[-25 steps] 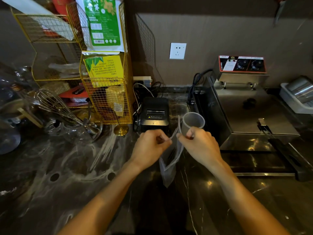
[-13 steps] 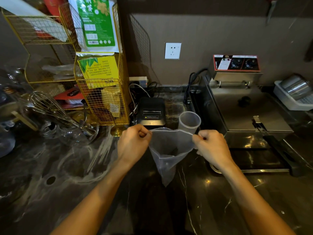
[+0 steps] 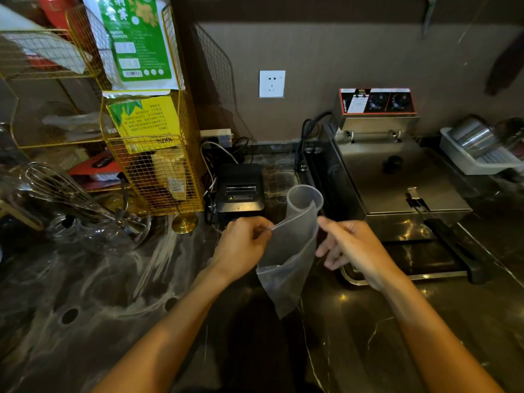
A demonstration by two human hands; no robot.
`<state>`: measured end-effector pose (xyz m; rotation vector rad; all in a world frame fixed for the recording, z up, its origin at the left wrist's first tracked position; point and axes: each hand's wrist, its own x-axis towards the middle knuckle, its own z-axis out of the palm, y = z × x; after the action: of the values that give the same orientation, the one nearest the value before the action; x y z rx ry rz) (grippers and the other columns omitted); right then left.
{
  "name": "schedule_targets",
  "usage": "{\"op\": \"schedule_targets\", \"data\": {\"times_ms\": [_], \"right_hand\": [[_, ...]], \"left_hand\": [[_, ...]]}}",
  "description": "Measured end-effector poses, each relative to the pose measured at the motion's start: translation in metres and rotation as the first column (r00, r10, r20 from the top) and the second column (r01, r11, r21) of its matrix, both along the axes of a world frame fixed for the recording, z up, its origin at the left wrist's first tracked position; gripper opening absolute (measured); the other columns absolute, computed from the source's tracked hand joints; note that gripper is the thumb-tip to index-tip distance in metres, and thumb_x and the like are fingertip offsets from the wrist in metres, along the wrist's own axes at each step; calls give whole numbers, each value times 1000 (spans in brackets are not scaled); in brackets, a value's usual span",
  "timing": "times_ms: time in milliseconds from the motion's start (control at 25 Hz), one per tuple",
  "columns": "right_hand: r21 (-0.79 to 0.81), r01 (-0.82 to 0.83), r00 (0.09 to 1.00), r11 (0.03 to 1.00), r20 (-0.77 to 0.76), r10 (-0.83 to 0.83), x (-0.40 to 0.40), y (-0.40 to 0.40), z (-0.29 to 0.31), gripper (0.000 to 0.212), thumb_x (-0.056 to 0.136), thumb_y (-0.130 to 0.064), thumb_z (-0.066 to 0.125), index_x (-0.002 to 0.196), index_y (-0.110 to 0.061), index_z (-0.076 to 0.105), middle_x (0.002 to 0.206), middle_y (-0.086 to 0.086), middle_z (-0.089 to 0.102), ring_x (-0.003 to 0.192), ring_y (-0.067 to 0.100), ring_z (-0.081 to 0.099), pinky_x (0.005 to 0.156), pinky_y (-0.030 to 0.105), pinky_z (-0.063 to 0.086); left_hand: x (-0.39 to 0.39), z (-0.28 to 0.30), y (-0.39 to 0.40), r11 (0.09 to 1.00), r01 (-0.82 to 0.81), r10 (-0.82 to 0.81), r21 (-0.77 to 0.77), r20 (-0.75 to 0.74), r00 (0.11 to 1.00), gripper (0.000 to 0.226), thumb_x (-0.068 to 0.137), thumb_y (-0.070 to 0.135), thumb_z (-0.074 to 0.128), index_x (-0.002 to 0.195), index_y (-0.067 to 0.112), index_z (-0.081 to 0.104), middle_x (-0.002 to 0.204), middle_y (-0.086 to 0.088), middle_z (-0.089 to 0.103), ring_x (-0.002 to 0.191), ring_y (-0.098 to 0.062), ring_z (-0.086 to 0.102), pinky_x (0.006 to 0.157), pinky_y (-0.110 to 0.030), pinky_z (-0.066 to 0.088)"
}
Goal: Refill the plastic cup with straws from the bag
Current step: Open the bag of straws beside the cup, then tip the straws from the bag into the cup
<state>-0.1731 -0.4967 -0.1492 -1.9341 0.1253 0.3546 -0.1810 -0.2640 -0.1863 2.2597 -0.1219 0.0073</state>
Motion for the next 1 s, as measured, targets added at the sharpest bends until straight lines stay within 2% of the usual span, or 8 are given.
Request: {"op": "schedule_targets", "data": {"times_ms": [120,240,400,480,600,800,880,1000], "right_hand": [[-17,139,990,990,19,-139,23,-6,-16,39,103,-39,58,83,-7,68,86,19,77,57,19,66,64,36,61],[-208,54,997,977,68,-41,56,-1,-49,17,103,-26,60,114,-14,65,100,15,76,67,21,72,73,45,65],[-606,-199,955,771,57,292,95,12,-85,64,96,-29,68,155,-27,41,137,11,65,125,35,64,102,51,52],[-658,-222,948,719,28,318,111,19,-99,59,98,-24,63,154,-24,41,137,13,64,125,34,63,101,49,53],[-750,-153,947,644,75,313,118,24,-109,22,101,-17,57,122,-17,62,114,9,71,107,30,69,83,43,55],[-651,-182,934,737,119,337,89,29,-112,17,105,-31,52,92,-25,62,81,-3,67,70,13,67,58,26,48],[-656,-222,926,721,90,368,73,28,-112,13,102,-29,56,97,-26,67,82,-4,68,79,18,73,61,24,49],[-726,-297,894,620,17,448,50,28,-109,25,101,-27,59,122,-23,72,111,3,75,108,24,73,86,32,54]], "left_hand": [[-3,5,5,997,71,-71,-2,12,997,19,102,20,61,110,31,75,98,14,75,89,1,71,83,-33,63],[-5,12,12,995,97,-97,-22,1,995,21,101,19,63,107,34,75,93,12,76,86,-2,72,81,-35,63],[-12,22,19,979,177,-185,-105,-80,979,24,100,15,63,107,35,75,89,20,75,85,-1,72,75,-21,58],[-17,25,25,967,228,-239,-115,-95,966,22,100,14,64,110,29,76,90,27,74,85,3,71,74,-14,53],[-22,27,37,962,250,-264,-113,-125,956,19,99,14,65,111,22,79,87,22,73,84,-1,70,74,-14,52],[-26,32,41,951,271,-291,-149,-135,947,19,98,14,67,109,23,79,86,10,76,81,-5,71,74,-17,54],[-27,34,35,943,290,-313,-165,-138,940,19,98,13,67,109,21,79,83,13,75,79,-3,70,74,-17,55],[-31,38,26,931,315,-338,-186,-106,935,18,97,12,68,109,19,80,83,11,75,78,-2,70,74,-20,55]]}}
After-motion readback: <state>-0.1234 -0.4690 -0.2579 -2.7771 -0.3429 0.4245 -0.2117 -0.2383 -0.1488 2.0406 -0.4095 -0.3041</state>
